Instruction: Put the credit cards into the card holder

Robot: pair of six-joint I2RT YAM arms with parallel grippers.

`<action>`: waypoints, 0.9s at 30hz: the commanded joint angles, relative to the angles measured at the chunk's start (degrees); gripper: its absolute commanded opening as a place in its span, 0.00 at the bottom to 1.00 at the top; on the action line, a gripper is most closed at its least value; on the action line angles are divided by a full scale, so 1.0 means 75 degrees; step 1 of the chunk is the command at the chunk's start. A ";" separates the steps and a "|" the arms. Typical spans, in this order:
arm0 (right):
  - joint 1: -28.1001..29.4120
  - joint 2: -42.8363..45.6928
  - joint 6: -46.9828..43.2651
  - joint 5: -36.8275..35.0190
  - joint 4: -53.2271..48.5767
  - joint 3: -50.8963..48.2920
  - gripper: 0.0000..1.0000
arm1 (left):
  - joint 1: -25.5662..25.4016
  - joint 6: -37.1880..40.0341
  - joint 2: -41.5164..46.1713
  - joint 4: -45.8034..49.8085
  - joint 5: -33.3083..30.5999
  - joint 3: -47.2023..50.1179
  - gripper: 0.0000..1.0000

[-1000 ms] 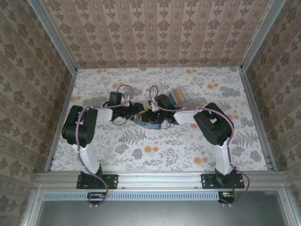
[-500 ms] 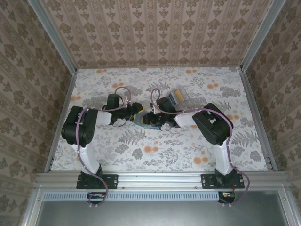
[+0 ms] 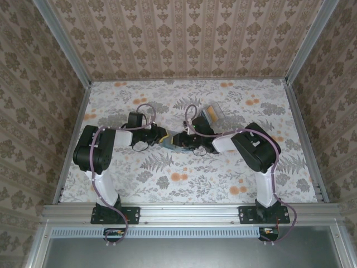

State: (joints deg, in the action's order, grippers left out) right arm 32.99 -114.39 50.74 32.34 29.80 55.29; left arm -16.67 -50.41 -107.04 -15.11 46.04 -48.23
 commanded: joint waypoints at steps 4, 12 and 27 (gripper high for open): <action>-0.0518 0.1760 -0.1837 -0.1356 -0.2651 0.0398 0.39 | -0.0025 0.0343 0.0077 0.0516 -0.0189 -0.0128 0.16; -0.1133 0.2097 -0.4968 -0.3825 -0.7219 0.2761 0.50 | -0.0074 -0.0087 0.0035 0.0078 -0.0031 -0.0033 0.18; -0.1833 -0.0142 -0.6133 -0.3362 -0.9823 0.5529 0.56 | -0.0164 -0.0110 -0.0106 0.0404 -0.0087 -0.0066 0.18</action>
State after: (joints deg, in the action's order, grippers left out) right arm 19.42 -113.47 6.13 5.58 -38.33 93.51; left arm -17.72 -50.59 -107.04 -12.93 45.17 -48.27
